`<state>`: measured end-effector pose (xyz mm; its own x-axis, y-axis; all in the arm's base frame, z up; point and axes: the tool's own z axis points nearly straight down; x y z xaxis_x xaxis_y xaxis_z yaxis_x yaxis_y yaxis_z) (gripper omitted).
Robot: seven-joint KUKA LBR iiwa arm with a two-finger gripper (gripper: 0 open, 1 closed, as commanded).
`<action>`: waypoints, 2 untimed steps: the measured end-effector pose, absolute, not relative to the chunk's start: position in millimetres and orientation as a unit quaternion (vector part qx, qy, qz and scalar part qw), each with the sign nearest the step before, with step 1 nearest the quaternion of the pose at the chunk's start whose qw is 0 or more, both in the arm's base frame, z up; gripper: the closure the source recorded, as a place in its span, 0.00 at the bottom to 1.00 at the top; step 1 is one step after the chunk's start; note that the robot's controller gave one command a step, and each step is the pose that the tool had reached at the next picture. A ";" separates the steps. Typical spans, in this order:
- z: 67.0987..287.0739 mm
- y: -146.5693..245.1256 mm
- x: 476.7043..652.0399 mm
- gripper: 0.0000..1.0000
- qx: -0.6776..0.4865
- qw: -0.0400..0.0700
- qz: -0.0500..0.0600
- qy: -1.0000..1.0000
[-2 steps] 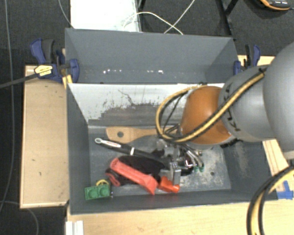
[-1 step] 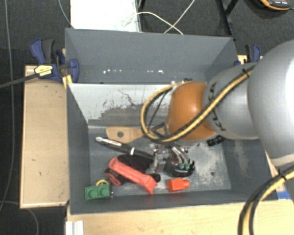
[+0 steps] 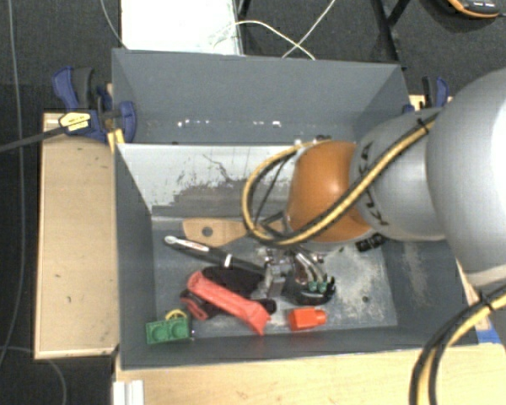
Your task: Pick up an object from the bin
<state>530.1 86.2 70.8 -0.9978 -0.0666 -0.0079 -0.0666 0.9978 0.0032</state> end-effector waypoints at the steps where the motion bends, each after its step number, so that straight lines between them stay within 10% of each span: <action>1: 96.3 85.9 527.9 1.00 -0.035 0.001 0.001 0.999; 2: 127.7 86.0 528.2 1.00 -0.036 0.002 0.002 0.999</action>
Offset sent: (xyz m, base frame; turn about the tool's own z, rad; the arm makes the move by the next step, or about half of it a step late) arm -0.0024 -0.0003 0.0687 -0.0016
